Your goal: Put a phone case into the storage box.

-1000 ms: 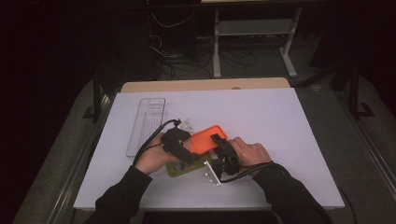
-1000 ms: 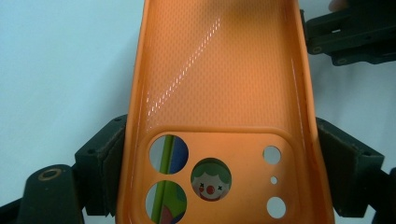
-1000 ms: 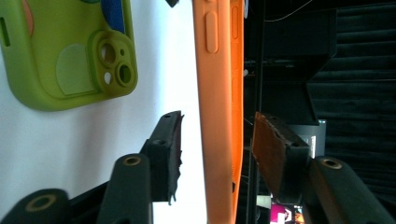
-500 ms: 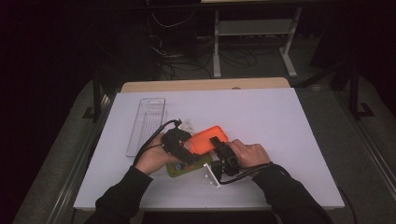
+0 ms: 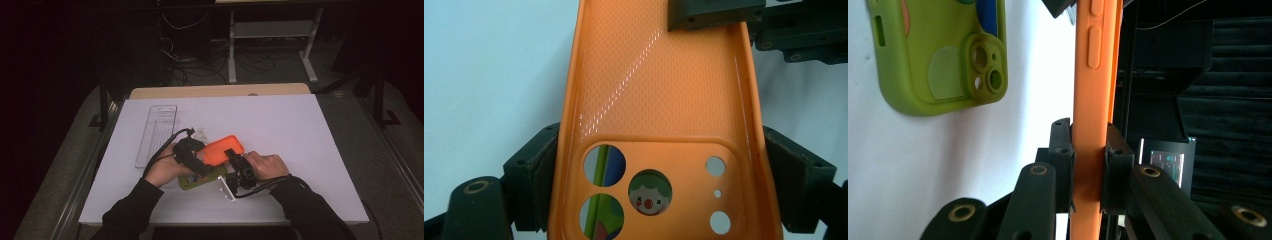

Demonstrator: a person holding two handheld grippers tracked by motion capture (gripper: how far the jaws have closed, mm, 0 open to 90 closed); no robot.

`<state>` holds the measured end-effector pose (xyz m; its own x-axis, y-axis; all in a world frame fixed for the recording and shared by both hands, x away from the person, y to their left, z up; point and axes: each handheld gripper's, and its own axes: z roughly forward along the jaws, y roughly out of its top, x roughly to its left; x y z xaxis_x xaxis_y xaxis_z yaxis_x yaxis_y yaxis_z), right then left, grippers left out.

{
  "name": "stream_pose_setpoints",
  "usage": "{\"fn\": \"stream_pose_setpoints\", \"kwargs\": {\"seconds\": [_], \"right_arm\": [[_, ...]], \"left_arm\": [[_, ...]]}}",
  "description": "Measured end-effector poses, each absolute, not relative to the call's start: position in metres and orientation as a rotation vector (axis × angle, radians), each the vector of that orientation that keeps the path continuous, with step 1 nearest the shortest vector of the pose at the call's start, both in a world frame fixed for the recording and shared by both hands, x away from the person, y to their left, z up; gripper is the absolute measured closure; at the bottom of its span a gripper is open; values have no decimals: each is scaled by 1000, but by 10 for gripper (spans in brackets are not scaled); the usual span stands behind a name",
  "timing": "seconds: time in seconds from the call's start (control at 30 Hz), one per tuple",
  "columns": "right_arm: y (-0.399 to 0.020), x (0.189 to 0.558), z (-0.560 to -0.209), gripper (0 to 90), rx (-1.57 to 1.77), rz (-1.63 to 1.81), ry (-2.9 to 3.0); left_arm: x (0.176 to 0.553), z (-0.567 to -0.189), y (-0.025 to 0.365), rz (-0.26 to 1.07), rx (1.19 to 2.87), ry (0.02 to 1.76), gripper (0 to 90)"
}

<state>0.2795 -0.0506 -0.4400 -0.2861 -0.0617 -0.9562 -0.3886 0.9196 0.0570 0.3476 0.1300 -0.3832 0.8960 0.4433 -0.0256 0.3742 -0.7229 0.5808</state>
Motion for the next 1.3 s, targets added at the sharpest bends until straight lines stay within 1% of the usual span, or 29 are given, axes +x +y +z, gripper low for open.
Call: {"fn": "stream_pose_setpoints", "kwargs": {"seconds": [0.1,0.17,0.27,0.43,0.57,0.73,0.77,0.9,0.97,1.3], "right_arm": [[-51,279,-441,781,-335,325,1840],[-51,278,-442,782,-336,325,1835],[-52,279,-440,781,-340,335,1830],[-56,281,-439,781,-334,324,1835],[-60,283,-438,781,-314,319,1837],[-67,286,-438,781,-291,310,1848],[-68,287,-438,780,-284,308,1848],[-75,291,-440,781,-255,309,1842],[-79,294,-439,781,-252,291,1860],[-90,299,-437,781,-217,294,1866]], "left_arm": [[347,-383,130,164,2477,580,152],[345,-383,130,181,2464,569,147],[345,-383,131,173,2448,577,133],[344,-381,131,158,2439,587,22],[342,-379,130,155,2427,572,5],[341,-380,132,152,2415,573,0],[343,-379,134,152,2433,555,0],[343,-382,136,151,2396,602,0],[346,-382,139,159,2429,576,0],[346,-384,141,195,2429,575,0]]}}
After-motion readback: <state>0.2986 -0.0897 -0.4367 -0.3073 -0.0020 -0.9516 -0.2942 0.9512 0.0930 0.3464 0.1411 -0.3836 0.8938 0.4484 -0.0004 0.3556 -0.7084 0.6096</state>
